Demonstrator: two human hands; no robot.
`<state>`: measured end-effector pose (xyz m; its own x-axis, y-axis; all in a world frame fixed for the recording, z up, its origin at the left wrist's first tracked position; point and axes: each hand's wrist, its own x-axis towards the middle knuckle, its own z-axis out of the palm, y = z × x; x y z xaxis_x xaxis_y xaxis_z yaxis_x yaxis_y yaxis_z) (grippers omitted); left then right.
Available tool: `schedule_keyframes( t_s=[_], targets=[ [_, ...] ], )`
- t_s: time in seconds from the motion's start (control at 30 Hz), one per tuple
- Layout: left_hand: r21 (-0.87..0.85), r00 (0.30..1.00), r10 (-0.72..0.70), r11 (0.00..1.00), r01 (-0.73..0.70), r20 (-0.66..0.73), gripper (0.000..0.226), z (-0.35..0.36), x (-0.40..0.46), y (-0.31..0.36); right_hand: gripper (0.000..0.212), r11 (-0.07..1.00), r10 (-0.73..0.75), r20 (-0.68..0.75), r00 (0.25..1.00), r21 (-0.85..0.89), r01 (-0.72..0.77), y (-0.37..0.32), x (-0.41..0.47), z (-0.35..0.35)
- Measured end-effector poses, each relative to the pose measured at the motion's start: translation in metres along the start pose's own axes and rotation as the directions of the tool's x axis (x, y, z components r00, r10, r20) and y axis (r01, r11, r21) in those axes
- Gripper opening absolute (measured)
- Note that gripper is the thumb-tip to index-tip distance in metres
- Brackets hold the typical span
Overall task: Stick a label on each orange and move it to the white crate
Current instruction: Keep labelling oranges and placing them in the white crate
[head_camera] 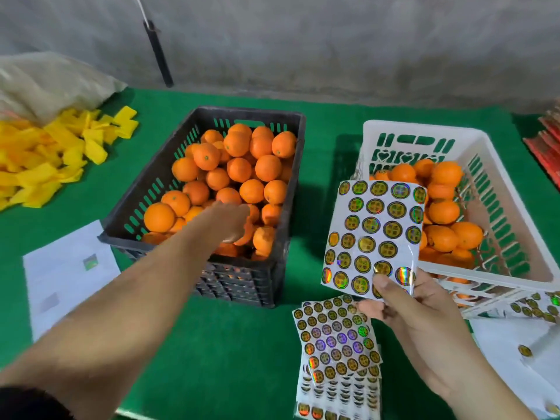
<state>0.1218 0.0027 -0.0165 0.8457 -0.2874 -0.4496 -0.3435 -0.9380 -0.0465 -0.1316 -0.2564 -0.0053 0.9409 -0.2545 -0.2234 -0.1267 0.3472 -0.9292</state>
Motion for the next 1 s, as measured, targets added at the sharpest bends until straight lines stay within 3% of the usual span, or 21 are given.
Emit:
schedule_keyframes(
  t_s=[0.03,0.07,0.13,0.23,0.3,0.37,0.43,0.47,0.5,0.53,0.57,0.6,0.67,0.7,0.77,0.83,0.93,1.0],
  targets=[
    [0.116,0.988,-0.002,0.993,-0.017,0.157,0.061,0.003,0.007,-0.002,0.036,1.0,0.003,0.0,1.0,-0.005,-0.003,0.001,0.0,0.001],
    [0.119,0.968,0.014,0.992,-0.045,0.25,0.068,0.008,0.01,0.0,0.036,1.0,0.006,-0.002,1.0,-0.011,-0.006,0.003,0.0,0.001],
    [0.072,0.973,0.013,0.997,-0.03,0.228,0.078,0.016,0.018,0.001,0.038,1.0,0.013,-0.01,1.0,-0.013,-0.014,0.007,0.0,0.004],
    [0.209,0.996,0.003,0.978,-0.021,0.086,0.084,0.015,0.024,0.003,0.037,1.0,-0.001,-0.006,1.0,-0.024,0.001,0.011,0.0,0.007],
    [0.182,0.999,-0.028,0.983,0.024,0.021,0.079,0.009,0.025,0.004,0.035,1.0,0.002,0.018,1.0,-0.028,-0.002,0.01,0.001,0.008],
    [0.105,0.984,-0.056,0.992,0.075,-0.167,0.079,0.002,0.022,0.002,0.034,1.0,0.008,0.018,1.0,-0.012,-0.008,0.008,0.002,0.006],
    [-0.087,0.89,-0.083,0.995,0.05,-0.449,0.081,-0.005,0.009,-0.002,0.033,1.0,0.011,0.024,1.0,-0.001,-0.011,0.004,0.003,0.005],
    [-0.25,0.821,-0.118,0.968,-0.031,-0.558,0.081,-0.009,-0.002,-0.001,0.033,1.0,0.006,0.035,0.999,0.0,-0.006,0.003,0.003,0.005],
    [-0.439,0.779,-0.164,0.885,-0.154,-0.605,0.079,-0.014,-0.018,0.001,0.033,1.0,-0.003,0.04,0.999,0.001,0.002,0.002,0.003,0.005],
    [-0.629,0.788,-0.188,0.718,-0.297,-0.586,0.074,-0.017,-0.037,0.007,0.034,1.0,-0.013,0.044,0.999,0.011,0.013,0.0,0.004,0.006],
    [-0.79,0.84,-0.154,0.46,-0.405,-0.52,0.072,-0.018,-0.058,0.018,0.034,0.999,-0.024,0.049,0.998,0.024,0.023,-0.002,0.004,0.007],
    [-0.893,0.899,-0.066,0.165,-0.418,-0.433,0.073,-0.015,-0.079,0.031,0.035,0.999,-0.037,0.059,0.998,0.035,0.035,-0.002,0.004,0.008],
    [-0.935,0.95,0.151,-0.274,-0.226,-0.273,0.08,0.001,-0.111,0.058,0.036,0.998,-0.06,0.093,0.994,0.041,0.057,-0.004,0.002,0.01],
    [-0.906,0.943,0.239,-0.406,-0.118,-0.23,0.084,0.011,-0.121,0.068,0.037,0.998,-0.063,0.112,0.992,0.028,0.06,-0.005,0.0,0.011],
    [-0.835,0.895,0.367,-0.551,-0.012,-0.255,0.088,0.03,-0.138,0.087,0.043,0.996,-0.056,0.134,0.989,-0.06,0.065,-0.005,-0.004,0.01],
    [-0.804,0.851,0.412,-0.594,-0.021,-0.327,0.083,0.041,-0.149,0.1,0.043,0.971,-0.051,0.115,0.992,-0.226,0.076,-0.007,-0.01,0.008],
    [-0.784,0.857,0.367,-0.618,-0.067,-0.362,0.088,0.045,-0.161,0.111,0.052,0.961,-0.027,0.09,0.996,-0.271,0.051,-0.001,-0.017,0.004],
    [-0.803,0.911,0.246,-0.581,-0.134,-0.33,0.096,0.045,-0.166,0.117,0.073,0.937,-0.049,-0.054,0.997,-0.349,0.027,0.003,-0.019,0.004]
  ],
)
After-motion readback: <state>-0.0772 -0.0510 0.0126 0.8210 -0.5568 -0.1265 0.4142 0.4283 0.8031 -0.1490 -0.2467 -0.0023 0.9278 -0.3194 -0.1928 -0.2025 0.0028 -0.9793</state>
